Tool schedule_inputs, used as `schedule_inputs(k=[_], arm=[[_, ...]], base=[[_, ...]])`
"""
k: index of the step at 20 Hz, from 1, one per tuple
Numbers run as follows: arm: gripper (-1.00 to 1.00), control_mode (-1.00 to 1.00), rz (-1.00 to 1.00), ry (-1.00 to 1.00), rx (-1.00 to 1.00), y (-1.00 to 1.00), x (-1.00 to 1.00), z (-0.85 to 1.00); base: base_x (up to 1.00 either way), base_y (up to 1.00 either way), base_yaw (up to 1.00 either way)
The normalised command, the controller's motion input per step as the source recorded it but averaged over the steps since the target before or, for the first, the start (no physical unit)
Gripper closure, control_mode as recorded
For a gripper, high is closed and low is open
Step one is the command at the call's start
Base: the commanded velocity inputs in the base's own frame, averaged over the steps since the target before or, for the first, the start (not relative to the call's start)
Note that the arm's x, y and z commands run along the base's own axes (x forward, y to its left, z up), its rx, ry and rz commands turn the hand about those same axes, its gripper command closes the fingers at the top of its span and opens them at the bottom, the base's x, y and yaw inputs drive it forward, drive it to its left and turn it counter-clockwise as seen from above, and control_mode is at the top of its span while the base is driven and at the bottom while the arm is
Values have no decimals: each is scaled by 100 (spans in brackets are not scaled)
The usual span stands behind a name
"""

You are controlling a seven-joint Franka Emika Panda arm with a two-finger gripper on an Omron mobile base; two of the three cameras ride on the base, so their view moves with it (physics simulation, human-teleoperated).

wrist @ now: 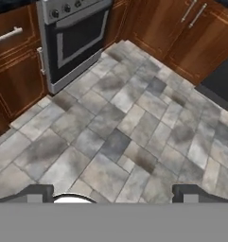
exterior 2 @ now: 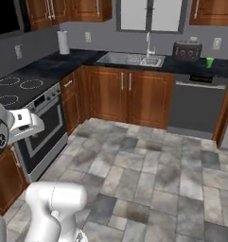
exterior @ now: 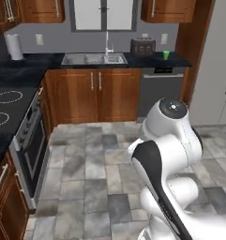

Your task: Place the pitcher and cup on the dining counter for serving.

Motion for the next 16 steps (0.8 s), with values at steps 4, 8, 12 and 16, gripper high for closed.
schedule_inputs(k=[4,8,12,16], arm=[[-100,100,0,0,0,0,0,0],[-100,100,0,0,0,0,0,0],[-100,100,0,0,0,0,0,0],[-100,100,0,0,0,0,0,0]], base=[[79,-4,-56],[92,-6,-50],[100,-3,-43],[100,-6,-38]])
